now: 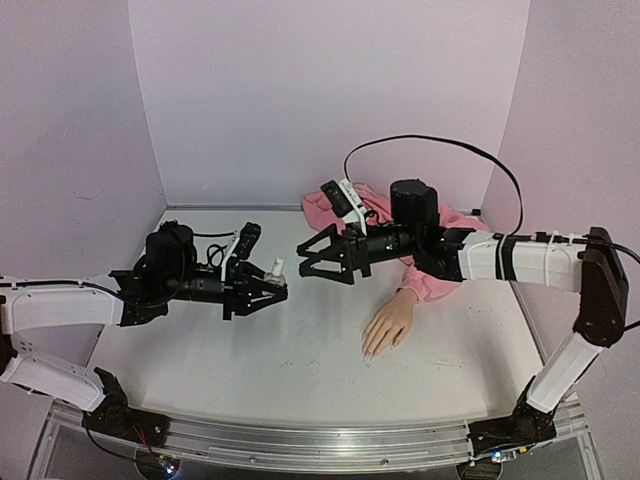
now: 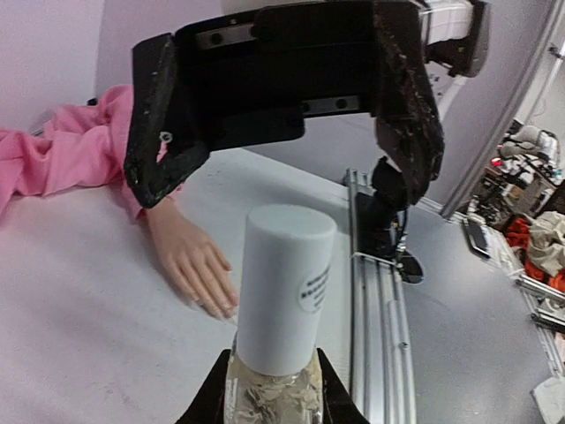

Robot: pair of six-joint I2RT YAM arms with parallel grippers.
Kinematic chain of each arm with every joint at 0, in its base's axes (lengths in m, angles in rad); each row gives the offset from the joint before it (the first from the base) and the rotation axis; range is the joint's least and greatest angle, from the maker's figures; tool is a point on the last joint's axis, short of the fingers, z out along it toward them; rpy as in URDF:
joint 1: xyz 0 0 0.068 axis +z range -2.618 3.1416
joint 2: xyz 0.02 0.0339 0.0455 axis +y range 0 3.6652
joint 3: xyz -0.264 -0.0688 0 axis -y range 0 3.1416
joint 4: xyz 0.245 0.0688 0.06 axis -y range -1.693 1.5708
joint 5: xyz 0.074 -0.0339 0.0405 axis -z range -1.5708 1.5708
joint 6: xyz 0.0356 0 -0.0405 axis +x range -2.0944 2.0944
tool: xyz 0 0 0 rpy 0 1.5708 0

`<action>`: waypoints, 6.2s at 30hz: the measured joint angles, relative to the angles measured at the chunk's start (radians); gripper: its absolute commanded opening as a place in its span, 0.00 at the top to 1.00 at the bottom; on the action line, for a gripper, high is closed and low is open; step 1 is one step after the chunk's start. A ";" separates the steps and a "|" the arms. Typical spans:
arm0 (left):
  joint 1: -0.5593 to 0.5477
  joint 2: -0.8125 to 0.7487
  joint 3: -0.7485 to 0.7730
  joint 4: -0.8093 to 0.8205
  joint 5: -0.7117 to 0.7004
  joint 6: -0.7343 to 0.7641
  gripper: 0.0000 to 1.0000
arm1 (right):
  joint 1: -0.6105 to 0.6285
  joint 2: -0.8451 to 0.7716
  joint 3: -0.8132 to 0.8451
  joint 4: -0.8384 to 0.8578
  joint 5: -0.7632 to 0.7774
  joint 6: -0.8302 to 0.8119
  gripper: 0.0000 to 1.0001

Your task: Paint the nails

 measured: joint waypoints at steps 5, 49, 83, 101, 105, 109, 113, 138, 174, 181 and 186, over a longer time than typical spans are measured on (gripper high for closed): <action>-0.002 0.010 0.038 0.006 0.153 -0.033 1.00 | 0.021 0.006 0.000 0.111 -0.107 -0.007 0.32; -0.015 -0.058 0.039 -0.057 -0.035 0.021 1.00 | 0.105 0.115 0.035 0.380 0.063 0.127 1.00; 0.029 -0.048 -0.017 -0.063 -0.310 -0.016 1.00 | 0.055 -0.013 -0.009 -0.029 0.357 0.018 0.08; -0.018 0.037 0.075 -0.010 0.215 -0.100 1.00 | 0.066 0.063 -0.011 0.331 -0.091 0.218 0.59; -0.024 0.057 0.090 -0.006 0.233 -0.100 1.00 | 0.079 0.078 -0.010 0.361 -0.109 0.237 0.73; -0.026 0.060 0.100 -0.002 0.248 -0.097 1.00 | 0.090 0.097 -0.006 0.374 -0.118 0.254 0.85; -0.028 0.060 0.102 -0.002 0.257 -0.095 1.00 | 0.091 0.102 -0.005 0.392 -0.121 0.265 1.00; -0.144 0.098 0.156 -0.202 -0.785 0.147 1.00 | 0.171 0.074 0.061 -0.047 0.732 0.257 0.34; -0.061 0.132 0.190 -0.132 0.117 0.022 1.00 | 0.037 0.067 -0.023 0.399 -0.053 0.322 0.48; -0.061 0.109 0.188 -0.123 0.097 0.023 1.00 | 0.041 0.067 -0.062 0.409 -0.044 0.316 0.68; -0.060 0.102 0.188 -0.117 0.094 0.022 1.00 | 0.041 0.067 -0.063 0.431 -0.040 0.333 0.71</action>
